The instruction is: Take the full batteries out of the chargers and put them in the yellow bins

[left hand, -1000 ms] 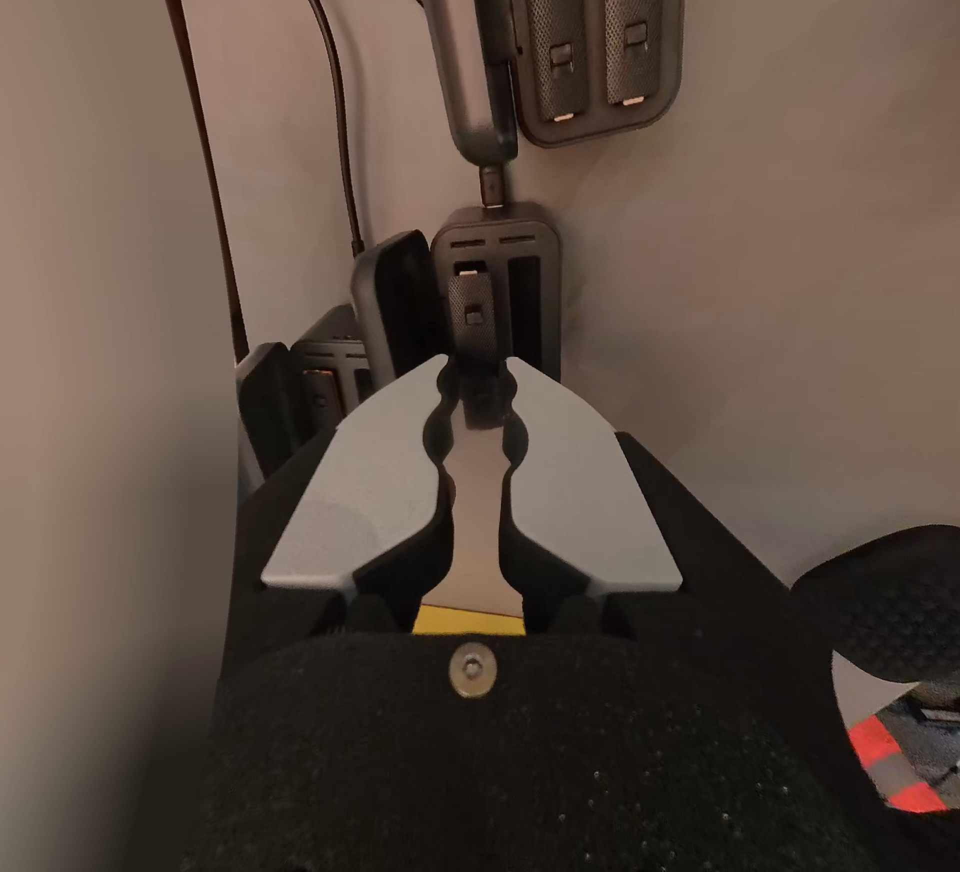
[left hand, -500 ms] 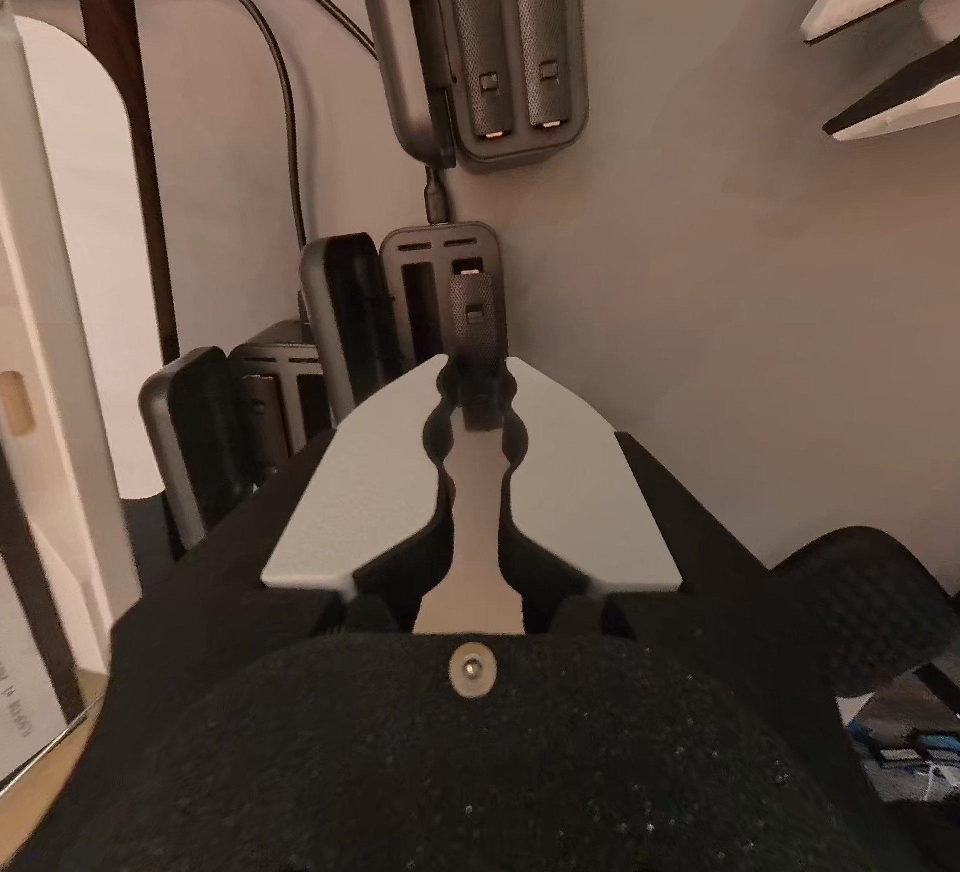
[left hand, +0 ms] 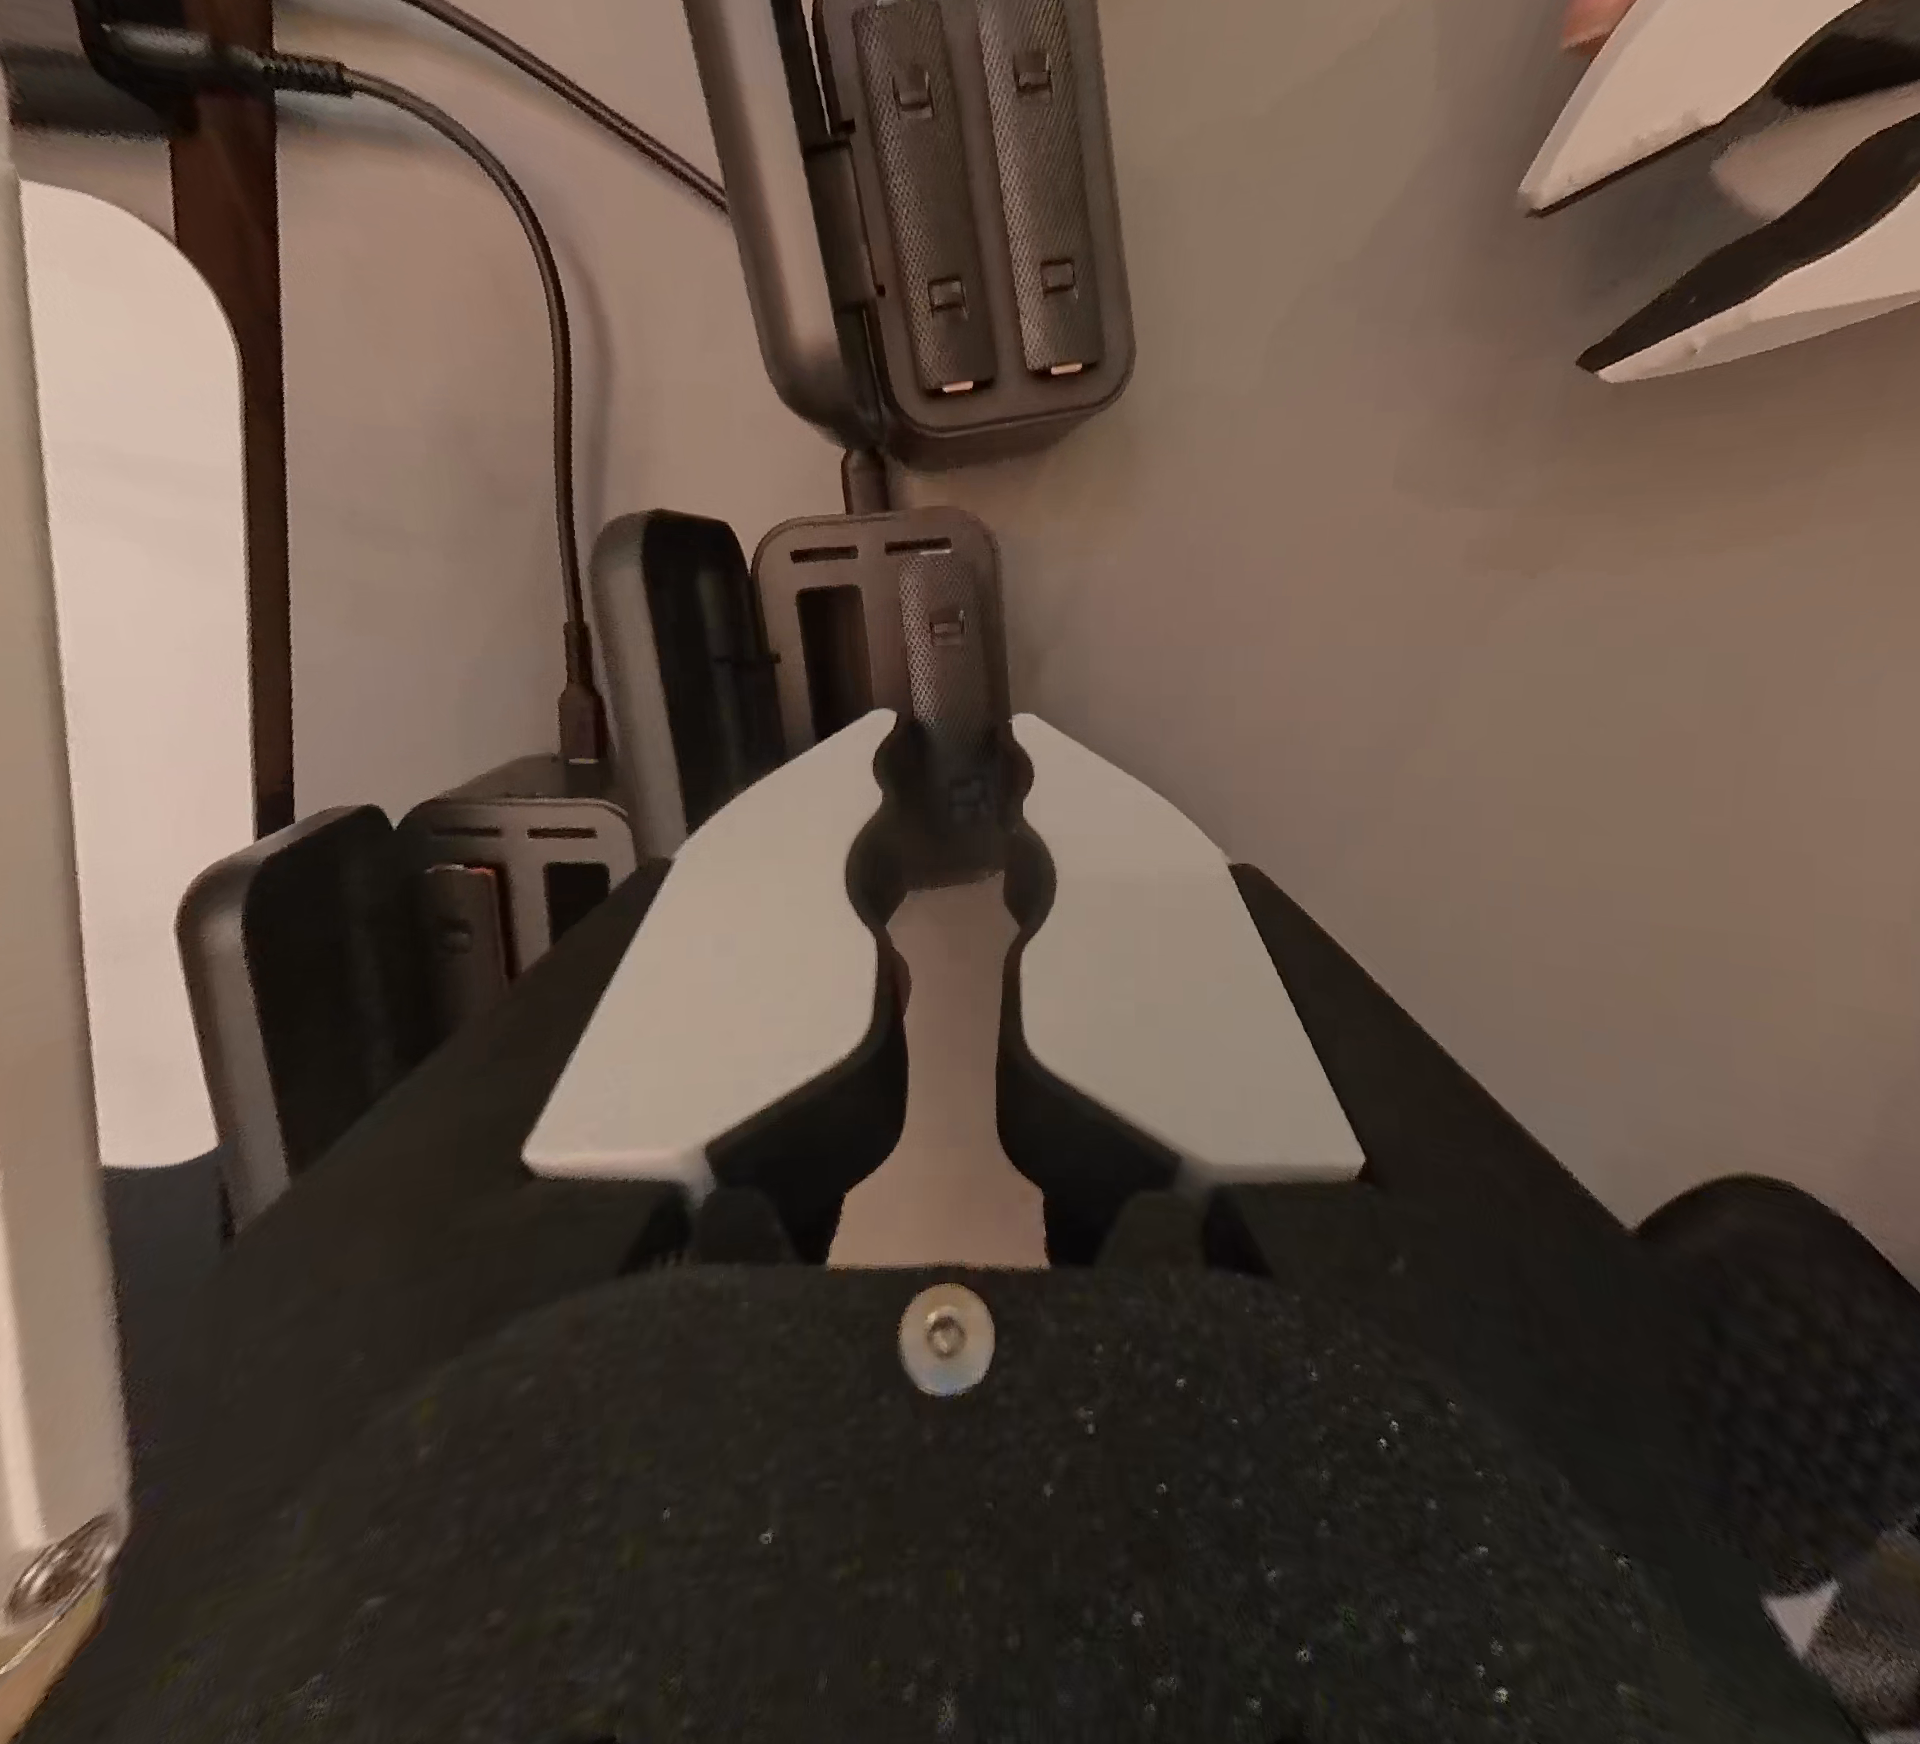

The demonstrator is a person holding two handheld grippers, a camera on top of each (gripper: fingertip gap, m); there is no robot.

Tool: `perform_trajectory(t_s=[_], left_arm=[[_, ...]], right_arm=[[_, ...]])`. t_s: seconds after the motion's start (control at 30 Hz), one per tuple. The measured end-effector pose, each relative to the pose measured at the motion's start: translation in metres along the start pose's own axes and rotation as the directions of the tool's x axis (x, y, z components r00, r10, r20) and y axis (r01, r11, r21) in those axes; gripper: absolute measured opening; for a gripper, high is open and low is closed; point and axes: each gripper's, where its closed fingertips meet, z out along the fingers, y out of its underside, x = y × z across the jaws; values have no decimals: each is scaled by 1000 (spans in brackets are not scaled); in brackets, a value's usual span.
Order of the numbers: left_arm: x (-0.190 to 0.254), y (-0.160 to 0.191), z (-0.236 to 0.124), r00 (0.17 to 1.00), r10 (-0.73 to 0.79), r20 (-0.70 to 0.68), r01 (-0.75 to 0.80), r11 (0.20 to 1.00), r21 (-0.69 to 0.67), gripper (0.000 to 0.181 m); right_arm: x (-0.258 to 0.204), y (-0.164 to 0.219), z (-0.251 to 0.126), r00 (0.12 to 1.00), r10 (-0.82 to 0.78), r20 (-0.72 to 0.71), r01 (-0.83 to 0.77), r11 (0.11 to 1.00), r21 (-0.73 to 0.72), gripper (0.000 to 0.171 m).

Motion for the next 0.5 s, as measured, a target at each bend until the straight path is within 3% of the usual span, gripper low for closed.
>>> perform_trajectory(t_s=[0.5], left_arm=[[-2,-1,-2,998,-45,-54,63,913,403,14]], right_arm=[[2,-2,-4,999,31,12,-32,999,18,29]])
